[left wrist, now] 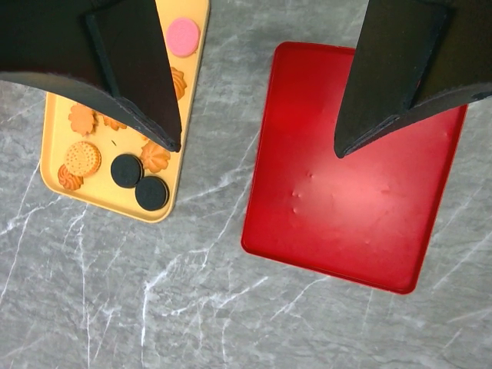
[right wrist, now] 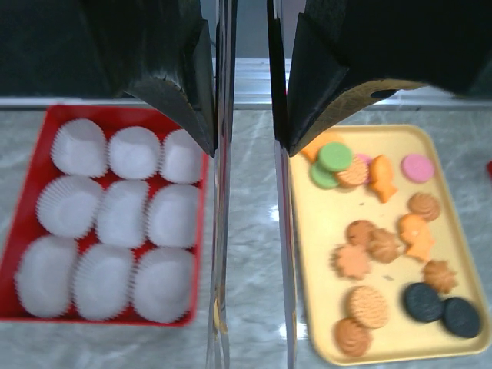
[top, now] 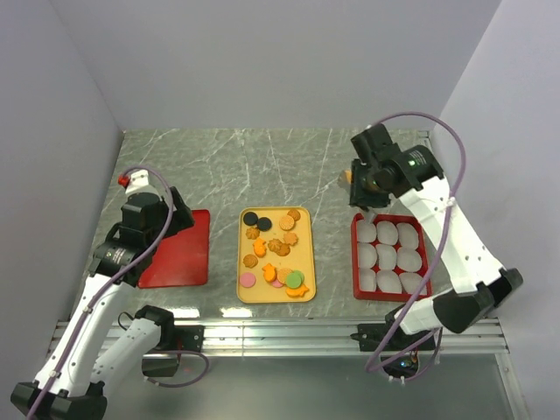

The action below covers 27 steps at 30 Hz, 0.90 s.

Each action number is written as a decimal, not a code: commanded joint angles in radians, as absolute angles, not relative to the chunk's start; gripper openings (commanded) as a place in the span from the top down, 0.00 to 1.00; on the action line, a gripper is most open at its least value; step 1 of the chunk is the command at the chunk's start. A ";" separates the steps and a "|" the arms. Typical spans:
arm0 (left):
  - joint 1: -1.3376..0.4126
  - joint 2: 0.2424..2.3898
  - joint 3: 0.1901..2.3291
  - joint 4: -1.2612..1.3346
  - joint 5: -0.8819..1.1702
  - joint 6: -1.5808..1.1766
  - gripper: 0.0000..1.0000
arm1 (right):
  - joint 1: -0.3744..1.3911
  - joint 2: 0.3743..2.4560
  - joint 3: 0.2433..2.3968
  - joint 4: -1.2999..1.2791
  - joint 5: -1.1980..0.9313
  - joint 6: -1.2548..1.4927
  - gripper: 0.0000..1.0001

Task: Pack the cookies

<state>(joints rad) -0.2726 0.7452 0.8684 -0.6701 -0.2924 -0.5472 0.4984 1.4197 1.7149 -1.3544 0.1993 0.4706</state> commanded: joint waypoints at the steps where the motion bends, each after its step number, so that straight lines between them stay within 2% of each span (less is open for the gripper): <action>1: -0.290 0.755 0.871 -0.644 -0.285 -0.564 0.14 | 0.463 1.335 1.655 -1.443 0.253 0.474 0.66; 11: -0.313 0.770 0.871 -0.646 -0.288 -0.565 0.14 | 0.333 1.115 1.393 -1.410 0.279 0.541 0.66; 20: -0.318 0.765 0.871 -0.647 -0.298 -0.568 0.13 | 0.311 1.176 1.310 -1.298 0.125 0.540 0.72; 27: -0.322 0.762 0.868 -0.647 -0.299 -0.569 0.13 | 0.311 1.232 1.292 -1.266 0.107 0.546 0.70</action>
